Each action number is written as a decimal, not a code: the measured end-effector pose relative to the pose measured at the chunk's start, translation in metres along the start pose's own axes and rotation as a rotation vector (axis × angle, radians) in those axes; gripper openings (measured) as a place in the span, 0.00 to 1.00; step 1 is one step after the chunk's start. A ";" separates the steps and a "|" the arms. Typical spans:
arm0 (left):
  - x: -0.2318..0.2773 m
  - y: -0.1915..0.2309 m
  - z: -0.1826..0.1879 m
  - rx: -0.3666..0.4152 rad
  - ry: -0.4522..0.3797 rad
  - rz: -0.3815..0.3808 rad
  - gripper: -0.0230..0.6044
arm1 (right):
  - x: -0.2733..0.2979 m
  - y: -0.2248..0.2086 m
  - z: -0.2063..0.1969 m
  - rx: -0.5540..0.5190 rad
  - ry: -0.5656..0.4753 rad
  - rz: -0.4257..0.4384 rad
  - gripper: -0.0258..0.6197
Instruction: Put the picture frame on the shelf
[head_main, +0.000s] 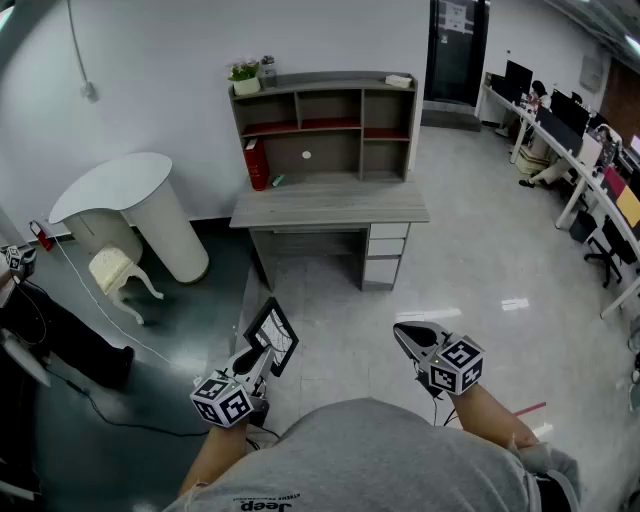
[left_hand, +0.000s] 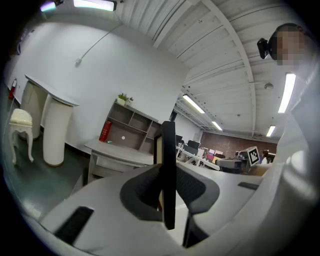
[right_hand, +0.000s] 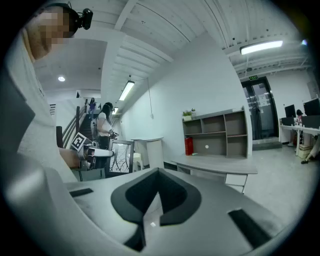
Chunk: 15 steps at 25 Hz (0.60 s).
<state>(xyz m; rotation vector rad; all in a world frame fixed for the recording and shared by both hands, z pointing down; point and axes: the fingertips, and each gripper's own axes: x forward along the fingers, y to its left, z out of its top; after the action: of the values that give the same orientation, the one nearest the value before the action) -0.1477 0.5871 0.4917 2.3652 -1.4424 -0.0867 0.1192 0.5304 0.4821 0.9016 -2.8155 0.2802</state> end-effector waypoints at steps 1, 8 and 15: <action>0.001 0.000 0.000 0.000 0.000 -0.001 0.17 | 0.000 -0.001 -0.001 0.000 0.000 0.000 0.05; 0.004 0.000 -0.001 0.005 0.000 -0.004 0.17 | 0.000 -0.005 -0.001 -0.002 -0.006 -0.003 0.05; 0.010 -0.003 0.001 0.007 0.002 -0.008 0.17 | -0.002 -0.013 0.002 0.004 -0.014 -0.015 0.05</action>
<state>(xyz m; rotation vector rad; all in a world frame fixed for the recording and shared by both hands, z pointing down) -0.1404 0.5798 0.4910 2.3763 -1.4356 -0.0816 0.1281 0.5211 0.4817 0.9288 -2.8209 0.2793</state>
